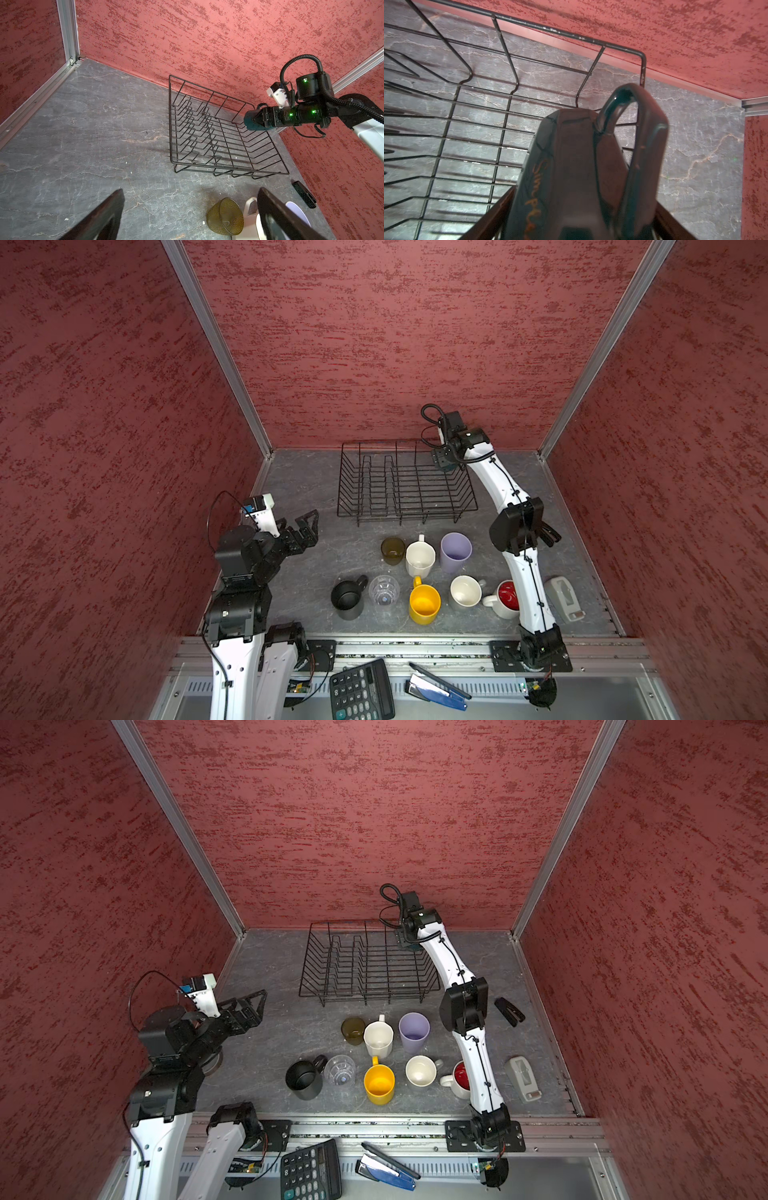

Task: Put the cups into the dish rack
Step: 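Lift the green mug over the rack with the right gripper while left withdraws, then lower the green mug into the rack slots with the right gripper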

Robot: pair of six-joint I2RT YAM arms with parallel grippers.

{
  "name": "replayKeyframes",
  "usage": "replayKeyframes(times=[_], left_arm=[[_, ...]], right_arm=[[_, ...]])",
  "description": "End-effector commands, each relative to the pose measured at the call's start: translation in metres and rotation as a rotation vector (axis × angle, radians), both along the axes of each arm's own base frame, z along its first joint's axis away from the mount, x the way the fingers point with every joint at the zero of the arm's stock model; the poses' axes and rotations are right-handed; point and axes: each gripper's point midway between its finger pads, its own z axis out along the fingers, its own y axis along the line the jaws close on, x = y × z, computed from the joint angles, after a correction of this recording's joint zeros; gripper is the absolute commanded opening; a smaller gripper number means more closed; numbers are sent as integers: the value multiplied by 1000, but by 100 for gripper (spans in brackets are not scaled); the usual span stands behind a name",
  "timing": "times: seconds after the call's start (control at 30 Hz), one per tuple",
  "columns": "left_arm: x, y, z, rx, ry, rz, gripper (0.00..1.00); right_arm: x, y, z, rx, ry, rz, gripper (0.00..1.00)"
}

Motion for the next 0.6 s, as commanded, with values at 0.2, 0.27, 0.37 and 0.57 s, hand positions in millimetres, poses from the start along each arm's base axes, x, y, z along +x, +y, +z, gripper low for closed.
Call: replayKeyframes(times=[0.2, 0.27, 0.37, 0.57], left_arm=[[-5, 1, -11, 3, 30, 3, 100], [-6, 1, -12, -6, 33, 6, 100], [-8, 0, -14, -17, 35, 6, 100], [-10, -2, -18, -37, 47, 3, 100]], right_arm=[[28, -6, -3, -48, -93, -15, 0], [31, -7, -8, -59, -95, -18, 0], [37, -6, -12, -58, -108, -20, 0], [41, -8, -27, -70, -94, -11, 0]])
